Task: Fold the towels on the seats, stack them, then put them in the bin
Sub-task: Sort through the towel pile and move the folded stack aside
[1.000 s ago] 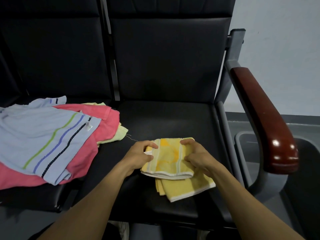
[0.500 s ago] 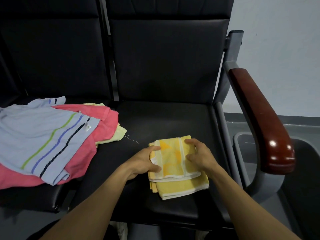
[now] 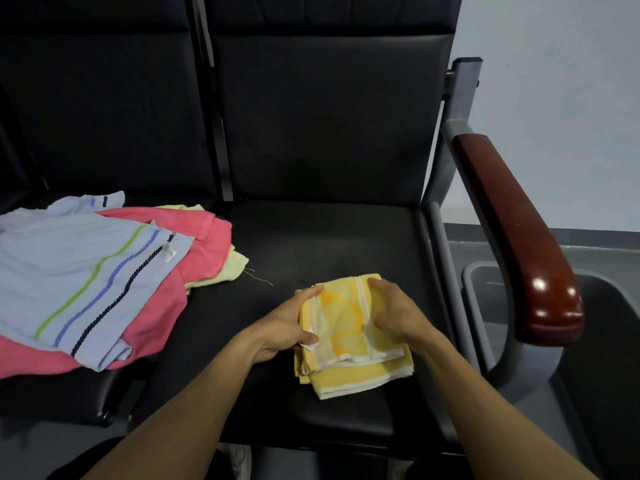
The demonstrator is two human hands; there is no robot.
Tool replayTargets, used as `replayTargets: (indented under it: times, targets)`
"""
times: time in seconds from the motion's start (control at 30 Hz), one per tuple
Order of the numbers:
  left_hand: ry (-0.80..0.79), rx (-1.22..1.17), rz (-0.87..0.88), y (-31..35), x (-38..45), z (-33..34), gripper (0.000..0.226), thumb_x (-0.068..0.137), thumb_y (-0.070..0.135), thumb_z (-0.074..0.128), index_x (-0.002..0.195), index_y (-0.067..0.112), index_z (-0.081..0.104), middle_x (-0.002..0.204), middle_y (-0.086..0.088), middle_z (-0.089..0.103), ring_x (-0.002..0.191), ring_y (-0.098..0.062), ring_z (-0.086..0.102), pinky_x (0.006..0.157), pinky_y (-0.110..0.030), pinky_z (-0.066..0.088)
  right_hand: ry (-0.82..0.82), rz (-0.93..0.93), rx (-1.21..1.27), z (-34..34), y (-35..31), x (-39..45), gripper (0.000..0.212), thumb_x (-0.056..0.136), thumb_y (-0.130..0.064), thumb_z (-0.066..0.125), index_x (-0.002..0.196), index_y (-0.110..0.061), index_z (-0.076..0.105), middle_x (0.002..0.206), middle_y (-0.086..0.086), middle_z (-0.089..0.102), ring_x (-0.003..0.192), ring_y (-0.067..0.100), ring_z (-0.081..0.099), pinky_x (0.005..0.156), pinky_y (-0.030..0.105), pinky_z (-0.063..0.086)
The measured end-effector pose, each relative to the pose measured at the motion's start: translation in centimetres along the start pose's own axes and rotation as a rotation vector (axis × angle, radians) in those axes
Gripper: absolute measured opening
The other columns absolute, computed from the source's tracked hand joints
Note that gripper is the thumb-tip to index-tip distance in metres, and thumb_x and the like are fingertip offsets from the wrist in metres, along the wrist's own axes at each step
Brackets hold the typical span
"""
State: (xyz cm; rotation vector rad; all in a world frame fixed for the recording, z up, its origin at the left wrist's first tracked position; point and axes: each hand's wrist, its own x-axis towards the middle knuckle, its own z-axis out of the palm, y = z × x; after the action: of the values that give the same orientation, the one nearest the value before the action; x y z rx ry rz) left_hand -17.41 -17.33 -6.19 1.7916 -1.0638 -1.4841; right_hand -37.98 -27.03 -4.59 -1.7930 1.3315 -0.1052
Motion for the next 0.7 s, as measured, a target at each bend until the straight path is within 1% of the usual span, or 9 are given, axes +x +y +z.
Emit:
replayTargets:
  times: [0.17,0.3,0.37,0.47,0.5,0.53,0.6,0.67,0.7]
  targets:
    - [0.026,0.153,-0.001,0.0,0.0,-0.5,0.098,0.085,-0.008,0.070,0.152,0.051,0.029,0.147,0.006,0.038,0.130,-0.017,0.047,0.105,-0.034,0.048,-0.045,0.034,-0.197,0.5,-0.1,0.3,0.079,0.092,0.000,0.050,0.159,-0.027,0.018,0.167,-0.001,0.002,0.150,0.027,0.024,0.120,0.043,0.026]
    - [0.062,0.318,-0.005,0.0,0.0,-1.0,0.088,0.083,0.003,0.078,0.150,0.044,0.038,0.142,0.007,0.041,0.128,-0.015,0.046,0.103,-0.031,0.046,-0.039,0.066,-0.277,0.9,-0.6,-0.2,0.076,0.093,-0.005,0.048,0.157,-0.030,0.017,0.166,0.006,-0.002,0.139,0.039,0.038,0.111,0.046,0.040]
    - [0.199,0.519,0.054,0.3,0.0,-1.1,0.070,0.085,0.017,0.078,0.144,0.036,0.047,0.132,0.005,0.040,0.124,-0.016,0.048,0.101,-0.030,0.045,0.040,0.053,-0.356,1.1,-1.3,-0.6,0.068,0.091,-0.005,0.050,0.151,-0.026,0.026,0.163,0.015,-0.002,0.139,0.040,0.032,0.109,0.049,0.038]
    - [0.497,0.822,0.201,0.7,0.0,0.0,0.049,0.092,0.037,0.068,0.138,0.029,0.054,0.130,0.003,0.034,0.124,-0.020,0.040,0.104,-0.035,0.042,0.252,-0.120,-0.489,2.0,-2.1,-0.8,0.057,0.091,-0.007,0.050,0.144,-0.022,0.036,0.164,0.013,-0.003,0.148,0.036,0.010,0.116,0.056,0.022]
    - [0.508,0.864,0.255,0.6,0.2,0.7,0.050,0.095,0.039,0.064,0.141,0.027,0.051,0.139,0.000,0.032,0.132,-0.022,0.034,0.109,-0.037,0.037,0.248,-0.199,-0.514,2.6,-2.2,-0.6,0.055,0.096,-0.012,0.048,0.148,-0.022,0.034,0.165,0.009,-0.004,0.150,0.034,0.005,0.117,0.057,0.018]
    - [0.451,0.884,0.279,0.3,0.4,1.4,0.055,0.098,0.041,0.058,0.148,0.023,0.044,0.151,-0.003,0.025,0.142,-0.025,0.024,0.116,-0.039,0.029,0.195,-0.265,-0.538,3.3,-2.0,-0.4,0.053,0.101,-0.019,0.044,0.152,-0.022,0.029,0.167,0.005,-0.005,0.152,0.030,-0.001,0.119,0.058,0.013]
    - [0.250,0.939,0.232,-0.8,0.8,2.5,0.069,0.105,0.045,0.042,0.161,0.017,0.015,0.168,-0.003,-0.003,0.155,-0.024,-0.007,0.126,-0.042,0.008,0.043,-0.304,-0.604,4.7,-1.1,0.0,0.056,0.107,-0.036,0.031,0.159,-0.025,0.013,0.167,-0.001,-0.014,0.153,0.024,-0.016,0.121,0.058,0.002]
    - [0.109,1.030,0.145,-2.3,1.1,2.7,0.073,0.107,0.050,0.026,0.160,0.019,-0.011,0.164,0.001,-0.028,0.151,-0.018,-0.027,0.125,-0.048,-0.005,-0.025,-0.275,-0.690,5.5,0.3,0.3,0.063,0.103,-0.055,0.012,0.159,-0.032,-0.002,0.164,-0.006,-0.025,0.149,0.020,-0.028,0.119,0.059,-0.007]
    - [0.084,1.054,0.121,-2.8,1.1,2.5,0.073,0.107,0.052,0.022,0.158,0.020,-0.018,0.161,0.003,-0.035,0.148,-0.016,-0.032,0.125,-0.050,-0.008,-0.024,-0.263,-0.724,5.7,0.9,0.3,0.070,0.095,-0.064,0.000,0.158,-0.034,-0.008,0.162,-0.008,-0.029,0.147,0.018,-0.032,0.118,0.059,-0.009]
